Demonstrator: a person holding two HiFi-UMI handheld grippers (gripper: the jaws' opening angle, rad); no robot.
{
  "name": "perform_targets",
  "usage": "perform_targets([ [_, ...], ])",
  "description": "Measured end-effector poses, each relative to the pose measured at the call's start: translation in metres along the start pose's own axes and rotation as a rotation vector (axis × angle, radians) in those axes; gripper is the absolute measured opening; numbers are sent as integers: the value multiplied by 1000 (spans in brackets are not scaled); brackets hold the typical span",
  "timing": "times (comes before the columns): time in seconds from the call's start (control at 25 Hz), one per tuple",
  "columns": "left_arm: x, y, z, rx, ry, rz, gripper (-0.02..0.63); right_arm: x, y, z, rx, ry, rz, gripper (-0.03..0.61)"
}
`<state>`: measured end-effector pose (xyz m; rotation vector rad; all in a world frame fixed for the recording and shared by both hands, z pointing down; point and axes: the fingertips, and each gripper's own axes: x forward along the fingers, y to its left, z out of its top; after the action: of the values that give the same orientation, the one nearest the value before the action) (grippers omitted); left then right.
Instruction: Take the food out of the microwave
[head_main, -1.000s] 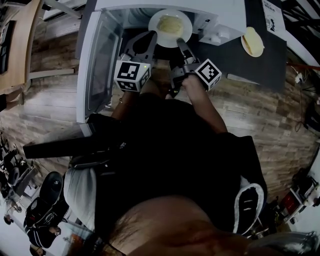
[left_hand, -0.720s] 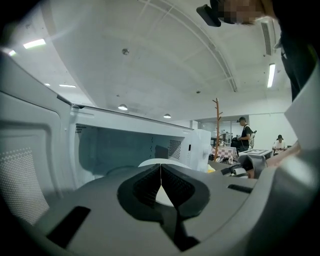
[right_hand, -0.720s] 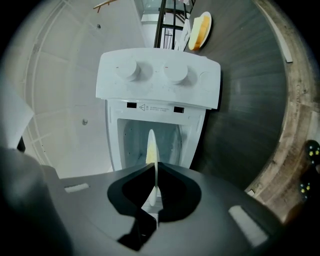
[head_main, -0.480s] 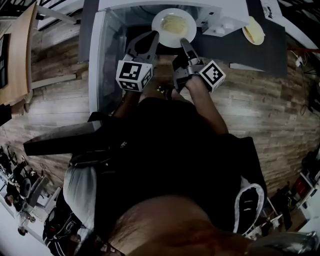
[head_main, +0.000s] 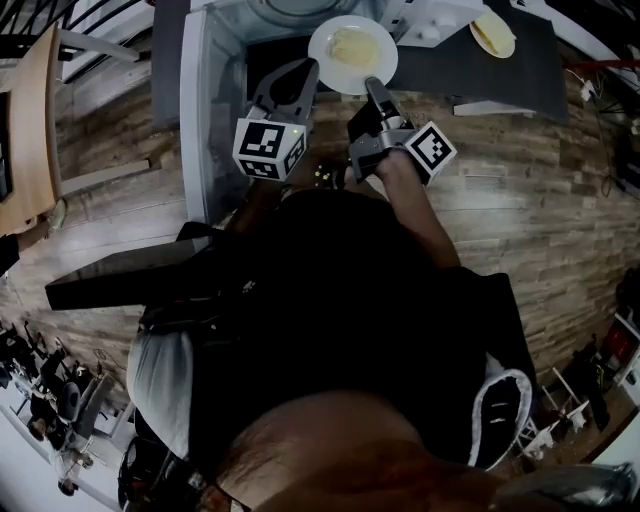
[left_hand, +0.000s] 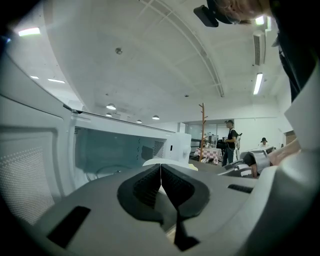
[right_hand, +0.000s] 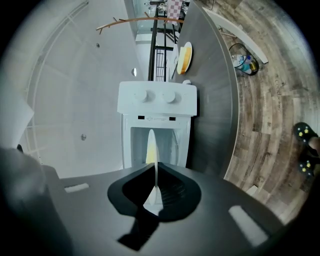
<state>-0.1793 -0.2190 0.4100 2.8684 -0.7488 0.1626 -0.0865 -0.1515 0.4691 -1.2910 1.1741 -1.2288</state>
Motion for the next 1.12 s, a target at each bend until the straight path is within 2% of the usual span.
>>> perform_targets([
  [0.36,1,-39,-6,24,8,-85,8,-42,9,21,-54,-80,36,6],
  [0.8,12,-82,-9,35,14,-103,8,-83,3,67,7,-164,35,6],
  [1.12,29,-140,-16,17,27,-162,8,-126,1,102,17,-199,25,6],
])
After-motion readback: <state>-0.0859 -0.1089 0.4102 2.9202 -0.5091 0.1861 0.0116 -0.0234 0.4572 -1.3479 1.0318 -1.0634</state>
